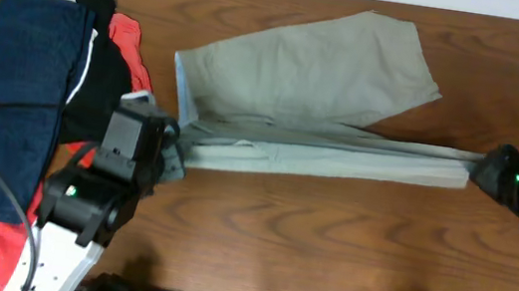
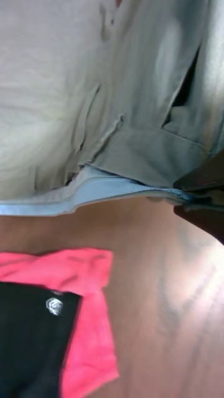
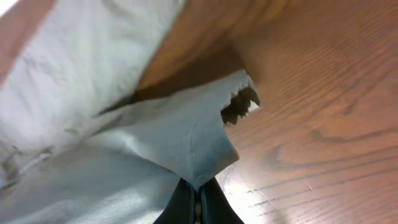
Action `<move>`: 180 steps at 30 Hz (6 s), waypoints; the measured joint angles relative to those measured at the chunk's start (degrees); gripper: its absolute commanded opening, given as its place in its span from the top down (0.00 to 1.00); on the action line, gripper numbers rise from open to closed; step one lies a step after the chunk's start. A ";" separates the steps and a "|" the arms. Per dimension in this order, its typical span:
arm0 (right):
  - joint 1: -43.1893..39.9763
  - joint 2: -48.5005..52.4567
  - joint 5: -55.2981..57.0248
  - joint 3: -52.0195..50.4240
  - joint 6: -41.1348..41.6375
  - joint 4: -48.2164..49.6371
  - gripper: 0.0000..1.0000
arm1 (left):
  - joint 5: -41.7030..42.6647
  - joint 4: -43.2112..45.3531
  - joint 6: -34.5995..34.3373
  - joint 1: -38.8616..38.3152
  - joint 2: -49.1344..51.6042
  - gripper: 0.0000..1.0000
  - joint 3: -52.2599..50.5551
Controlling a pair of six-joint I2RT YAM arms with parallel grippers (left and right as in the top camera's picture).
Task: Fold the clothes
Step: 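Lift the shorts with both grippers and fold the leg toward the waistband, then lay the folded shorts flat and release both grippers, then grasp the waistband end with the left gripper and the leg end with the right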
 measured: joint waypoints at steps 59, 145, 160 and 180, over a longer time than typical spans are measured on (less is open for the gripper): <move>11.34 52.76 3.41 1.01 -0.04 53.92 0.01 | -20.81 34.16 -0.94 10.49 36.74 0.02 1.25; 1.62 37.70 -6.82 1.53 -13.57 25.22 0.39 | 25.90 31.74 36.70 6.03 54.23 0.48 6.29; 1.62 37.70 -6.56 1.53 -13.57 26.69 0.44 | 18.51 32.22 28.37 5.35 54.86 0.94 6.82; 3.19 37.79 -6.84 1.53 -13.79 28.61 0.80 | 10.32 12.66 30.58 6.64 40.89 0.94 12.59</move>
